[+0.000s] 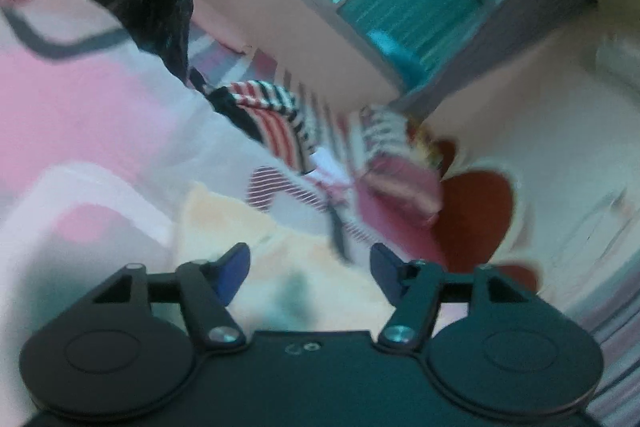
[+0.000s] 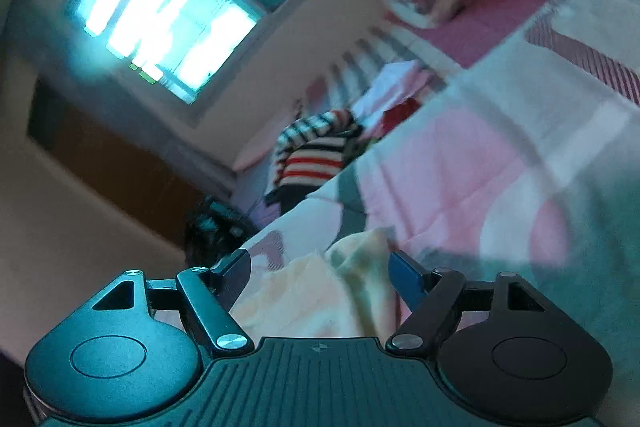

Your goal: Fold small clothes

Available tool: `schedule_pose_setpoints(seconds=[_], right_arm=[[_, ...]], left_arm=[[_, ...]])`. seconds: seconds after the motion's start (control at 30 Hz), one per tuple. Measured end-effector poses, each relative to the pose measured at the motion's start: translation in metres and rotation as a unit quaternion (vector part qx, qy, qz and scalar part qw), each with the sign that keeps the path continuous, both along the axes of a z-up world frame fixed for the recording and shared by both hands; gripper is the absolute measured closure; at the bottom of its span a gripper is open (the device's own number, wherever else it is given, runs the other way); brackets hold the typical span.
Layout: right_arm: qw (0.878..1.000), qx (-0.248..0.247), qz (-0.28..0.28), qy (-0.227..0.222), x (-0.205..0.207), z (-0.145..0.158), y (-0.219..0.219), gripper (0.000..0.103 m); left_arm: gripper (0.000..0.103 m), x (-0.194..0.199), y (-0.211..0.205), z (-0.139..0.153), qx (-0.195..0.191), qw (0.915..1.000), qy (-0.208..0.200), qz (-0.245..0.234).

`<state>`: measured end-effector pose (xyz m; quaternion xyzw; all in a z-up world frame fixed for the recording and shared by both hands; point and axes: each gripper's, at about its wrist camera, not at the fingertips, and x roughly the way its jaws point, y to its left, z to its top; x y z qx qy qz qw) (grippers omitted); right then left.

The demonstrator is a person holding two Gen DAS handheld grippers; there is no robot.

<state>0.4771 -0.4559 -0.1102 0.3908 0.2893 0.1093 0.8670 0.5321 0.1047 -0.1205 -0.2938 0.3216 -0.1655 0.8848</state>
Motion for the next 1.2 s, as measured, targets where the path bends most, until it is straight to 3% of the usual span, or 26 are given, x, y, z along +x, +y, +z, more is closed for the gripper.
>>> schedule_pose_setpoints(seconds=[0.03, 0.1, 0.17, 0.33, 0.4, 0.47, 0.53, 0.67, 0.8, 0.93, 1.07, 1.1, 1.17, 1.2], right_arm=[[1.000, -0.015, 0.010, -0.007, -0.001, 0.003, 0.003, 0.031], [0.997, -0.059, 0.038, -0.009, 0.000, 0.007, 0.011, 0.048], [0.995, -0.083, 0.057, 0.000, 0.005, 0.005, 0.023, 0.055], [0.984, -0.149, 0.091, 0.021, 0.014, -0.014, 0.055, 0.059], [0.978, -0.183, 0.101, 0.022, 0.014, -0.020, 0.067, 0.072], [0.972, -0.207, 0.109, 0.020, 0.014, -0.021, 0.074, 0.087], [0.968, -0.223, 0.113, 0.021, 0.016, -0.024, 0.079, 0.097], [0.962, -0.253, 0.107, -0.003, 0.011, -0.019, 0.084, 0.101], [0.963, -0.251, 0.088, -0.051, 0.003, -0.006, 0.085, 0.101], [0.965, -0.246, 0.079, -0.037, 0.014, -0.012, 0.084, 0.101], [0.971, -0.225, 0.076, 0.013, 0.025, -0.033, 0.074, 0.101], [0.973, -0.217, 0.080, 0.016, 0.024, -0.036, 0.072, 0.101], [0.972, -0.219, 0.084, 0.026, 0.023, -0.030, 0.070, 0.095], [0.970, -0.228, 0.077, 0.031, 0.021, -0.023, 0.070, 0.081]], left_arm=[[0.045, 0.002, -0.003, -0.001, 0.021, 0.9997, 0.006, -0.009], [0.049, 0.005, -0.007, -0.002, 0.054, 0.9980, 0.011, -0.030], [0.053, 0.008, -0.016, -0.001, 0.081, 0.9950, 0.012, -0.056], [0.057, 0.016, -0.043, -0.002, 0.162, 0.9834, 0.029, -0.077], [0.059, 0.018, -0.046, -0.001, 0.170, 0.9819, 0.031, -0.078], [0.067, 0.019, -0.046, -0.001, 0.175, 0.9807, 0.033, -0.080], [0.098, 0.022, -0.045, -0.001, 0.177, 0.9803, 0.036, -0.080], [0.099, 0.008, -0.039, 0.008, 0.167, 0.9845, -0.020, -0.051], [0.099, -0.001, -0.041, 0.020, 0.183, 0.9802, -0.071, -0.030], [0.099, 0.014, -0.044, 0.015, 0.190, 0.9806, -0.042, -0.024], [0.096, 0.032, -0.048, -0.009, 0.207, 0.9774, 0.019, -0.037], [0.092, 0.031, -0.047, -0.008, 0.206, 0.9778, 0.016, -0.034], [0.072, 0.023, -0.047, 0.004, 0.227, 0.9737, 0.002, -0.017], [0.058, 0.011, -0.052, 0.016, 0.250, 0.9675, -0.033, -0.010]])
